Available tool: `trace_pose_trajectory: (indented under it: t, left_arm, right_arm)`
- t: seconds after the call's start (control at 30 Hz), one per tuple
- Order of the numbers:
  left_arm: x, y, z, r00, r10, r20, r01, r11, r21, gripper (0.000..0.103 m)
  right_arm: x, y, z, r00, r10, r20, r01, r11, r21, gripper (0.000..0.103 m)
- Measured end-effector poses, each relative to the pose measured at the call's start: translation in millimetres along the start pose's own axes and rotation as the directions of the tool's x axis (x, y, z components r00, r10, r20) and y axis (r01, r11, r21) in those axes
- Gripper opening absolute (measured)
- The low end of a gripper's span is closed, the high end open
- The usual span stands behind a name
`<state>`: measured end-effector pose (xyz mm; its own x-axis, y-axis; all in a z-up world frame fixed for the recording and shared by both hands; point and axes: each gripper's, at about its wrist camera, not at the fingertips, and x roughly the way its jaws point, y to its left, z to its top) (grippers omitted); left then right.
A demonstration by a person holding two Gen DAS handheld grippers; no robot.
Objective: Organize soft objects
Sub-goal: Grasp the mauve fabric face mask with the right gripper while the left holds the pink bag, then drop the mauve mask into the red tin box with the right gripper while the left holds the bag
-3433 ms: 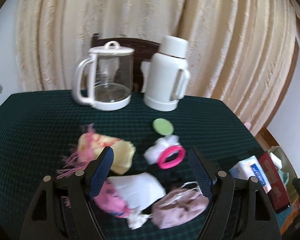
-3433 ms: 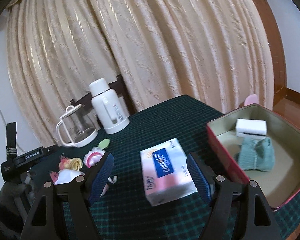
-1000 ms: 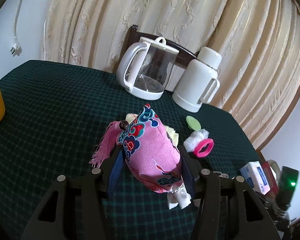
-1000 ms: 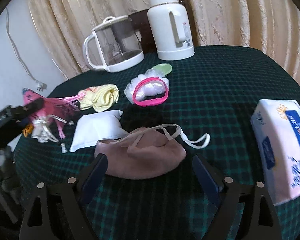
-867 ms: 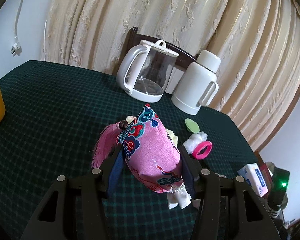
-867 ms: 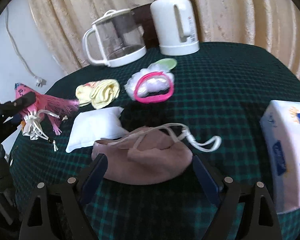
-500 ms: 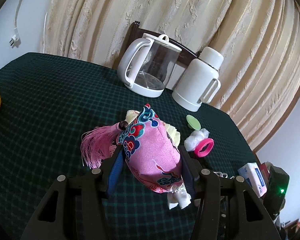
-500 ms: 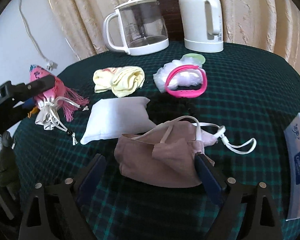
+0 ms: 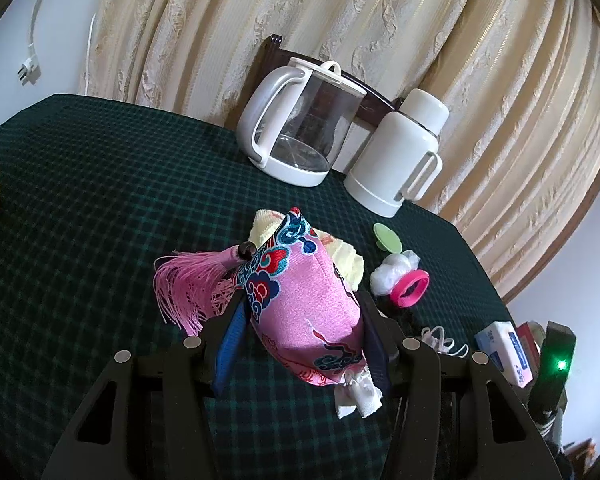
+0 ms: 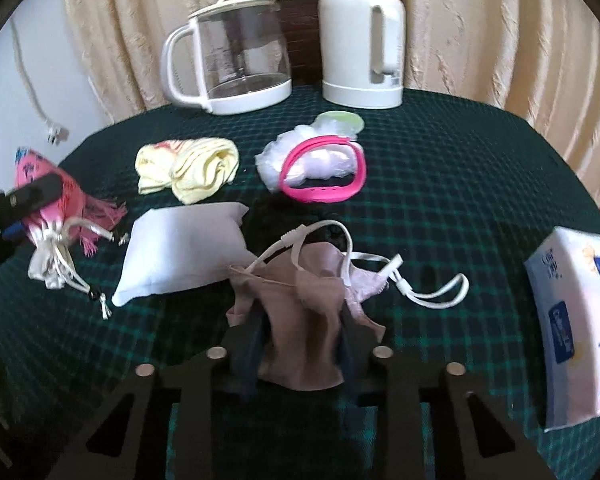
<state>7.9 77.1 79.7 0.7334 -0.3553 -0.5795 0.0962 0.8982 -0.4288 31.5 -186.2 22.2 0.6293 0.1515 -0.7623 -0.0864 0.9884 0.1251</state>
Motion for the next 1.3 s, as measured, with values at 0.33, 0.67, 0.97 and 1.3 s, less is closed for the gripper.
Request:
trace_pose_trajectory:
  t: [0.33, 0.67, 0.97, 1.3]
  left_arm:
    - [-1, 0, -1, 1.000, 0.000, 0.000, 0.000, 1.000, 0.003, 0.054]
    - [-9, -11, -1, 1.000, -0.003, 0.015, 0.003, 1.000, 0.021, 0.054]
    - [-15, -31, -1, 1.000, -0.026, 0.017, 0.025, 0.998, 0.057, 0.054]
    - [-28, -59, 3, 0.997, -0.067, 0.034, 0.063, 0.993, 0.105, 0.054]
  right_arm:
    - [-44, -15, -3, 0.992, 0.049, 0.115, -0.059, 0.995, 0.086, 0.016]
    - [-90, -21, -5, 0.969, 0.079, 0.235, -0.105, 0.989, 0.103, 0.014]
    - [-125, -34, -4, 0.943, 0.087, 0.322, -0.134, 0.983, 0.125, 0.014]
    - [-164, -55, -1, 0.904, 0.050, 0.425, -0.127, 0.980, 0.155, 0.014]
